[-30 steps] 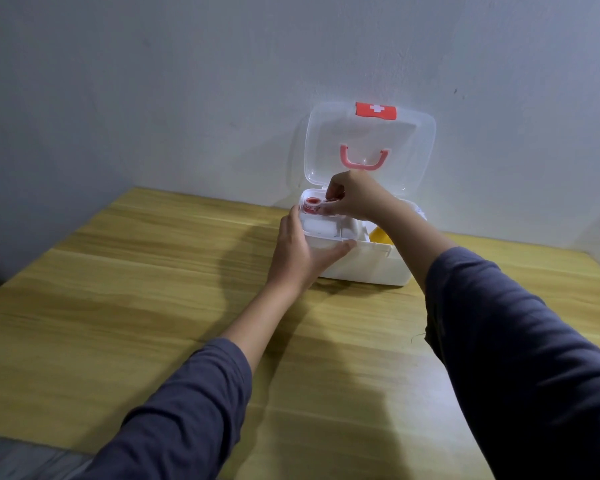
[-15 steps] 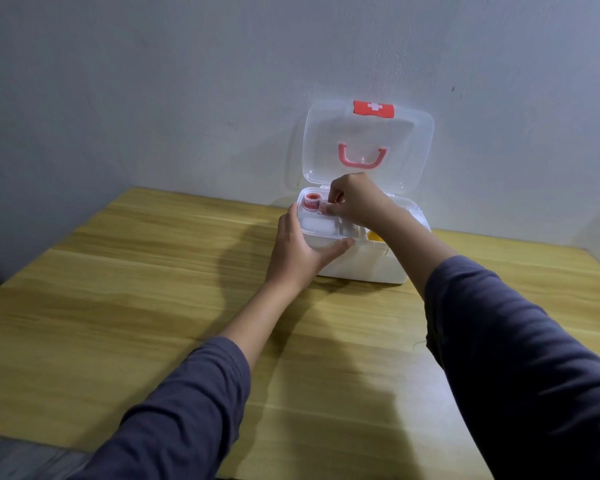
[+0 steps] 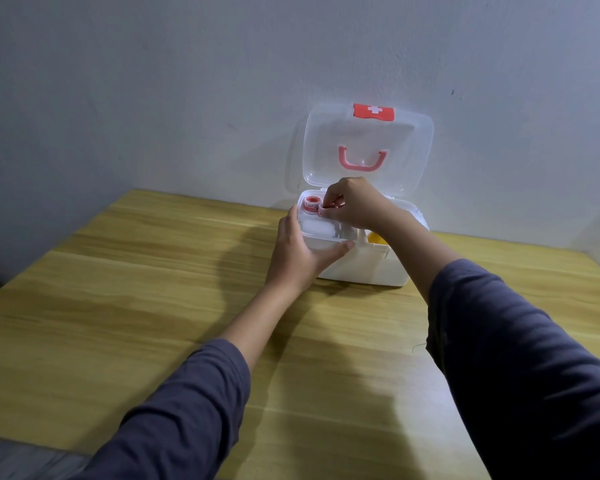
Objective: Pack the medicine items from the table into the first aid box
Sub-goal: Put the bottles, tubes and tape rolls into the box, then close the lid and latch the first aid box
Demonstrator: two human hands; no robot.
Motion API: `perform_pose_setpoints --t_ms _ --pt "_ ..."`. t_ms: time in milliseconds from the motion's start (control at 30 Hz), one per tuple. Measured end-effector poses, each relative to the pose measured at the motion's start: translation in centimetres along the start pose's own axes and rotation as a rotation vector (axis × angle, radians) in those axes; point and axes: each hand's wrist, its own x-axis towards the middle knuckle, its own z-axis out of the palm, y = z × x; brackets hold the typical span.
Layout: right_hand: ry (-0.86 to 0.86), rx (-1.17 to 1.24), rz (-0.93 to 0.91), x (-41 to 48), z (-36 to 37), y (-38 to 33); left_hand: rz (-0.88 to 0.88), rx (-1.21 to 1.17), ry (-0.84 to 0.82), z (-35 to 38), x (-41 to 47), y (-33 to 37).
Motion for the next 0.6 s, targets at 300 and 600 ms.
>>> perform_pose_setpoints --t_ms 300,600 --pt "0.620 0.190 -0.077 -0.4 -3.3 1.5 0.021 -0.011 0.018 0.1 0.0 -0.3" --pt "0.678 0.078 0.032 3.5 -6.4 4.5 0.025 -0.022 -0.011 -0.1 0.0 -0.7"
